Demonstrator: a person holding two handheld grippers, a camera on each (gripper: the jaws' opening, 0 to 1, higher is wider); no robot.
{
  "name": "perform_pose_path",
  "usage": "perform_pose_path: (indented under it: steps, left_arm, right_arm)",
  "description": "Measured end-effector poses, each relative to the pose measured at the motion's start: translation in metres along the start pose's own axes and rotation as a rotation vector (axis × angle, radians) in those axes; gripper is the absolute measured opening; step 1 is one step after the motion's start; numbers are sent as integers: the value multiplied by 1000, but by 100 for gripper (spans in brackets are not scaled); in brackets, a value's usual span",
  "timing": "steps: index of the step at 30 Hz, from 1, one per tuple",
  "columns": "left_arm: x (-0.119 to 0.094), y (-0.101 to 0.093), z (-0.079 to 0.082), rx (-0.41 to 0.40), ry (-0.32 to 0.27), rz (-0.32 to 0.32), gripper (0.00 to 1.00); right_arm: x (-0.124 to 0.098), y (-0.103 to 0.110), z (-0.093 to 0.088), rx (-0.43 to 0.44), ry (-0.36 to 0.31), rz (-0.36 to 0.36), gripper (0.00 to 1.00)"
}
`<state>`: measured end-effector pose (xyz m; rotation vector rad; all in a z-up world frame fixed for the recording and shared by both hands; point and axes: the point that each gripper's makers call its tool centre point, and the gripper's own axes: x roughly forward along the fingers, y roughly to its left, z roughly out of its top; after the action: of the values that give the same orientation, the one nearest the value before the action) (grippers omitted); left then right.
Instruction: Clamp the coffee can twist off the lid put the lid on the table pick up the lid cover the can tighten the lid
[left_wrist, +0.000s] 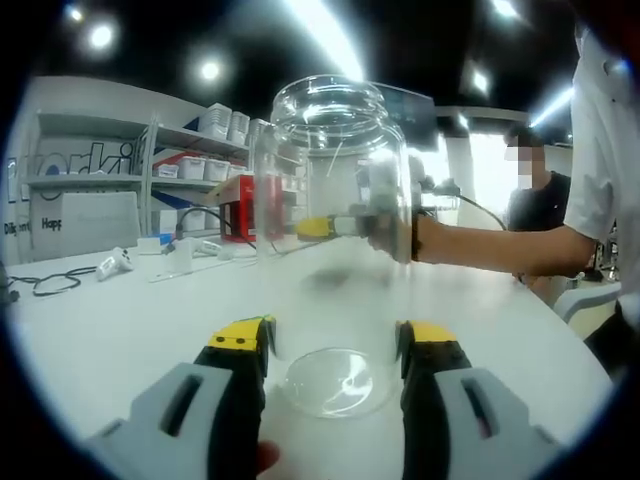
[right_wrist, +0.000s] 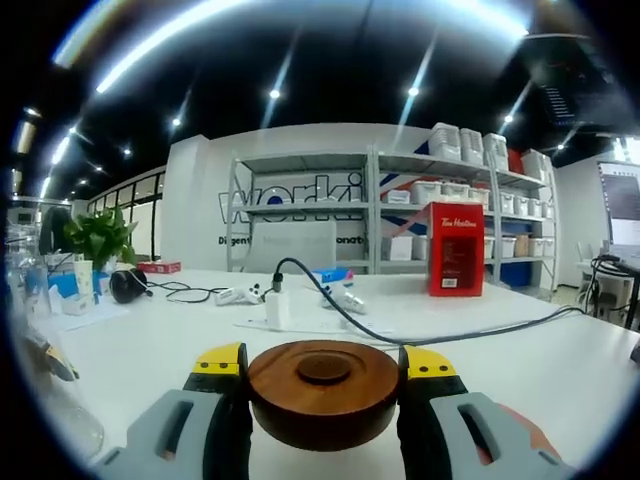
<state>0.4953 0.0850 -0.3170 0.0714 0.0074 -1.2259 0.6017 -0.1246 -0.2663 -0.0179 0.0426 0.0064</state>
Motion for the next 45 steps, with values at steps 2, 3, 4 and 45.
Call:
perform_pose_path:
  steps: [2, 3, 4, 45]
  left_arm:
    - [0, 0, 0, 1, 1, 0, 44]
    - [0, 0, 0, 1, 1, 0, 44]
    - [0, 0, 0, 1, 1, 0, 44]
    - [0, 0, -2, 31, 8, 6, 44]
  right_arm:
    - [0, 0, 4, -7, 1, 5, 53]
    - [0, 1, 5, -5, 0, 9, 53]
    - [0, 2, 8, -1, -2, 15, 53]
    - [-21, 58, 91, 53, -123, 261, 0]
